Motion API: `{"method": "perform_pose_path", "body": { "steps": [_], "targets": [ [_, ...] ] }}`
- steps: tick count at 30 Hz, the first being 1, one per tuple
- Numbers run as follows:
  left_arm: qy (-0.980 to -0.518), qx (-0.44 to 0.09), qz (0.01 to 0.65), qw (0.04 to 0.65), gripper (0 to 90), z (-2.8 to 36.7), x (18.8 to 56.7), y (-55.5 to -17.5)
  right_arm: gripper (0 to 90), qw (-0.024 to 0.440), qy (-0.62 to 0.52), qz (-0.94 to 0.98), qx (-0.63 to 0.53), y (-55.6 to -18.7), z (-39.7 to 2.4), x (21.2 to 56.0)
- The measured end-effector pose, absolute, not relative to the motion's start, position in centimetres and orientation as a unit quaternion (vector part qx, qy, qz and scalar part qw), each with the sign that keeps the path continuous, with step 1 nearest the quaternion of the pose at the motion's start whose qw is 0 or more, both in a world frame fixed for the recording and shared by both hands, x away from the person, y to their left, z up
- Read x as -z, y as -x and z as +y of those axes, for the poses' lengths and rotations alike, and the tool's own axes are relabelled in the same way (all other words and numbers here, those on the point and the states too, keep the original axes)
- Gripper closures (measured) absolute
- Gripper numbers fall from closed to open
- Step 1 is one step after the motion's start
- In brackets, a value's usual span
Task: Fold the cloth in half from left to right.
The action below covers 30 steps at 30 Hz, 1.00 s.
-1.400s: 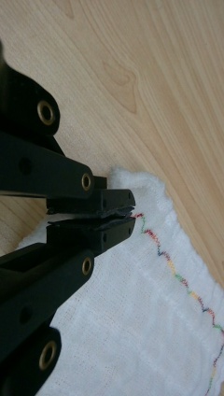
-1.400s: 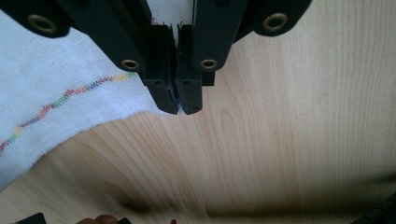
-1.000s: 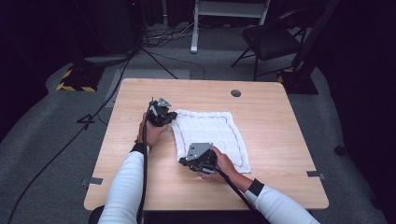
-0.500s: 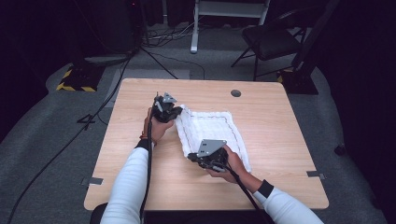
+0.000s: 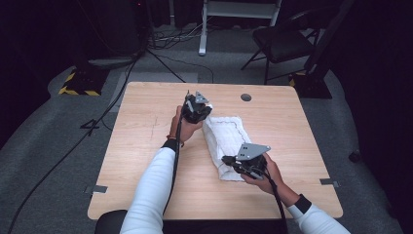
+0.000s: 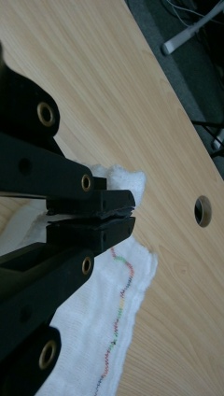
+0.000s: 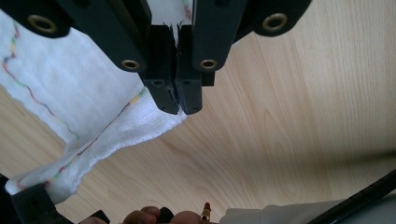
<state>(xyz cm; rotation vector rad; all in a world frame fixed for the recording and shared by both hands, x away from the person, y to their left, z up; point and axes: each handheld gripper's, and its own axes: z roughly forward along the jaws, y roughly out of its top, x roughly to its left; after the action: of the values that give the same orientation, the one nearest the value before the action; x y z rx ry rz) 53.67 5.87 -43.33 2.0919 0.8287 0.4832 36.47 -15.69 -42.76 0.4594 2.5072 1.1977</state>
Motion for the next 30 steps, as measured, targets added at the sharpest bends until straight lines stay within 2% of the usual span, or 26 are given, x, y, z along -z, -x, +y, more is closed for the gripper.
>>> {"method": "perform_pose_path", "body": {
  "steps": [8,25,28,29,30],
  "targets": [
    [-0.844,-0.185,0.300,0.403,85.9,1.9,43.4,-54.6,87.5,0.155,-0.192,0.875,-0.417,-36.5,-18.7,42.7],
    [-0.860,-0.162,0.281,0.394,85.5,-3.7,45.0,-55.5,87.4,0.154,-0.231,0.875,-0.396,-36.0,-22.9,43.5],
    [-0.857,-0.164,0.287,0.395,81.8,-4.1,45.3,-55.5,87.4,0.153,-0.235,0.877,-0.391,-36.0,-23.3,43.8],
    [-0.856,-0.163,0.291,0.394,74.2,-4.4,45.4,-55.5,87.0,0.154,-0.244,0.877,-0.385,-36.0,-23.8,44.2],
    [-0.855,-0.168,0.296,0.390,74.2,-4.5,45.4,-55.4,87.0,0.154,-0.244,0.877,-0.385,-36.0,-23.8,44.2]
  ]
}}
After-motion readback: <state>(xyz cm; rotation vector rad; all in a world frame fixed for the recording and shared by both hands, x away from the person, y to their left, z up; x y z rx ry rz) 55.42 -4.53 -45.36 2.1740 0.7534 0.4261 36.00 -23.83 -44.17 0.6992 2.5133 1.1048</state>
